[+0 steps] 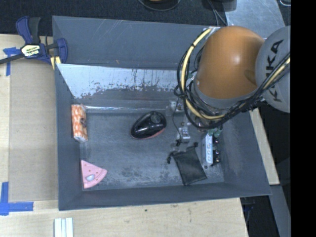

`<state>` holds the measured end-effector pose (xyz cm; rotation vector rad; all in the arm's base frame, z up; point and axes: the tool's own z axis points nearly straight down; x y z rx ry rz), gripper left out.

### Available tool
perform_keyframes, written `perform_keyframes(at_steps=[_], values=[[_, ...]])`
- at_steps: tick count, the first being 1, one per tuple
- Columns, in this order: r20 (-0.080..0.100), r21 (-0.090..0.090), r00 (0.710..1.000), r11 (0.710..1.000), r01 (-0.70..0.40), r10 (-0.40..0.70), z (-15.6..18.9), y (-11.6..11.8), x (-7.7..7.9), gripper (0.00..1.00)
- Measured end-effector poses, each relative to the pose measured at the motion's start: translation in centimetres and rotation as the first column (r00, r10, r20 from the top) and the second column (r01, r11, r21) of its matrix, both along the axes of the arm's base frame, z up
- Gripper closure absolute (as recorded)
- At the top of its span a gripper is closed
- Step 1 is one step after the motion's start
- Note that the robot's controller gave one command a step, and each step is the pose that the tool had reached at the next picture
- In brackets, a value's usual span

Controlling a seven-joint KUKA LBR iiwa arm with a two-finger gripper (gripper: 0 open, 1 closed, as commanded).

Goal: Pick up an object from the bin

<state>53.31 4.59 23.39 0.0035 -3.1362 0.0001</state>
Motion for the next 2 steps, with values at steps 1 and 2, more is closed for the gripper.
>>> perform_keyframes(at_steps=[1,2], values=[[0.003,0.000,1.000,1.000,0.000,0.000,0.2,0.0,0.0,0.00],[0.008,-0.002,0.999,0.999,-0.041,0.041,5.2,-4.3,-0.1,0.00]])
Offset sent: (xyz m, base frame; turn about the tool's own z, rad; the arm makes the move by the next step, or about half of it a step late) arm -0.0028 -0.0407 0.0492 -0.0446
